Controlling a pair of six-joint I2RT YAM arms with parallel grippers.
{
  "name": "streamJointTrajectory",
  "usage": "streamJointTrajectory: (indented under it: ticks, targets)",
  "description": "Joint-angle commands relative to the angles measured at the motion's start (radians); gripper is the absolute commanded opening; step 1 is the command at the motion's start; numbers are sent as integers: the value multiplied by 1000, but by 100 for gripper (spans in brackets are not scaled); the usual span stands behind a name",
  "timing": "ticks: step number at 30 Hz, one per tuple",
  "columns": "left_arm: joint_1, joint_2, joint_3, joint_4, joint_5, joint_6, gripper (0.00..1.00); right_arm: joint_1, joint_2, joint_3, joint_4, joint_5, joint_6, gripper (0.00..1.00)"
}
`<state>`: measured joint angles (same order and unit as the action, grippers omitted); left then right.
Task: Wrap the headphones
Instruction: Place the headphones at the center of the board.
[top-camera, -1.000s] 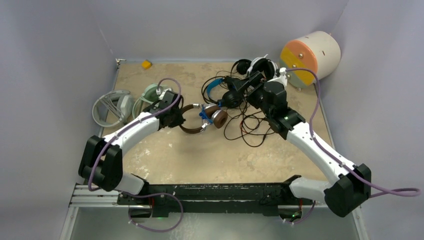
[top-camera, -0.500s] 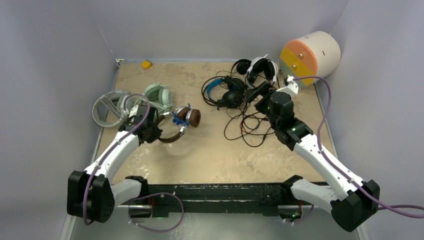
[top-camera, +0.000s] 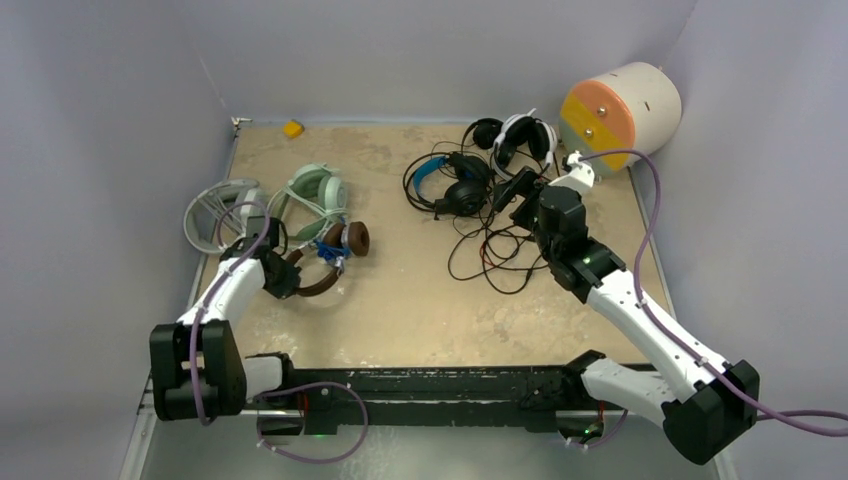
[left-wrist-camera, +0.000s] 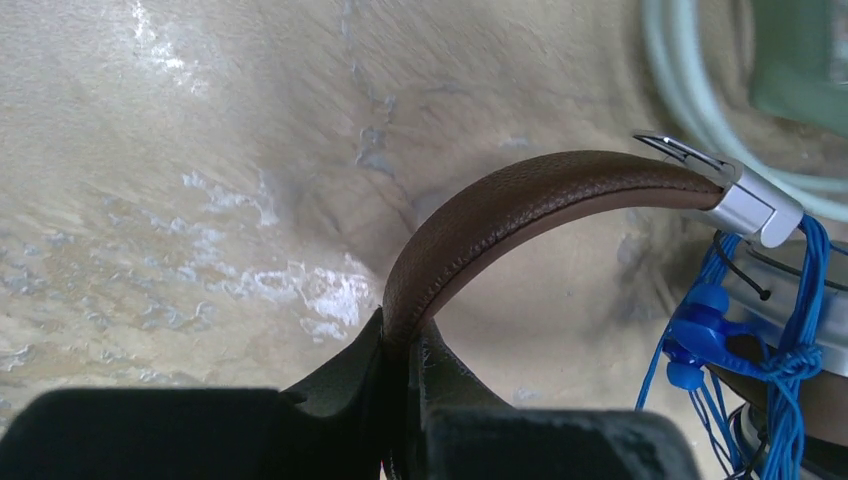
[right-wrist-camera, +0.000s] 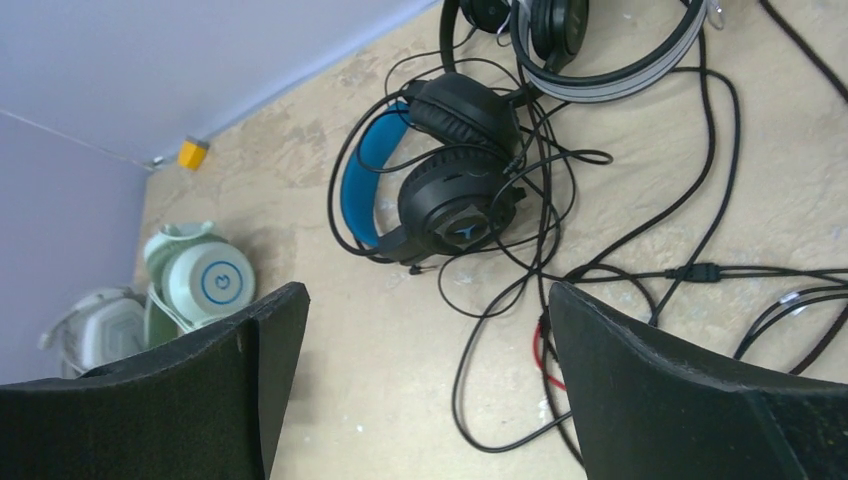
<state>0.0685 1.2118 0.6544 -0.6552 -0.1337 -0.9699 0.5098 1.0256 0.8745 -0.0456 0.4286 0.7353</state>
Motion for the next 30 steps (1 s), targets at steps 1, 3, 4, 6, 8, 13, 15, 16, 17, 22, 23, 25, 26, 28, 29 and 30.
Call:
streamJointTrajectory:
  ticks: [1, 3, 4, 6, 8, 13, 15, 16, 17, 22, 23, 25, 26, 28, 29, 30]
  targets:
    - [43, 63, 40, 137, 29, -62, 0, -2, 9, -2, 33, 28, -153, 93]
    - [43, 101, 50, 179, 53, -80, 0, -2, -2, -5, 28, 34, -161, 93]
    - [44, 121, 55, 200, 63, -89, 0, -2, -9, -10, 34, 34, -166, 93]
    - [44, 159, 76, 223, 64, -119, 0, -1, -21, -16, 41, 29, -175, 93]
    - [44, 195, 105, 247, 56, -150, 0, -1, -24, -17, 41, 29, -190, 94]
    - [40, 296, 213, 329, 52, -198, 0, -2, 7, -7, 41, 49, -244, 96]
    - [39, 348, 275, 338, 56, -194, 2, -2, 22, -4, 41, 75, -263, 96]
    - [38, 377, 315, 333, 61, -182, 3, -2, 29, -2, 41, 84, -272, 95]
    - [37, 404, 348, 326, 60, -174, 4, -2, 36, -2, 41, 107, -273, 95]
    - [34, 473, 400, 325, 67, -148, 16, -2, 36, -10, 41, 130, -274, 95]
    - [28, 471, 398, 320, 58, -147, 25, -2, 28, -13, 56, 125, -275, 95]
    - [14, 462, 409, 280, 24, -142, 42, -2, 18, -23, 72, 125, -279, 95]
    - [3, 452, 416, 259, 7, -138, 50, -2, 12, -28, 79, 125, -281, 95]
    - [-24, 420, 422, 228, -32, -134, 61, -2, 8, -32, 85, 128, -284, 95]
    - [-42, 400, 419, 219, -51, -132, 67, -2, 10, -30, 85, 127, -289, 96]
    - [-56, 378, 416, 207, -64, -132, 68, -2, 13, -29, 87, 123, -297, 96]
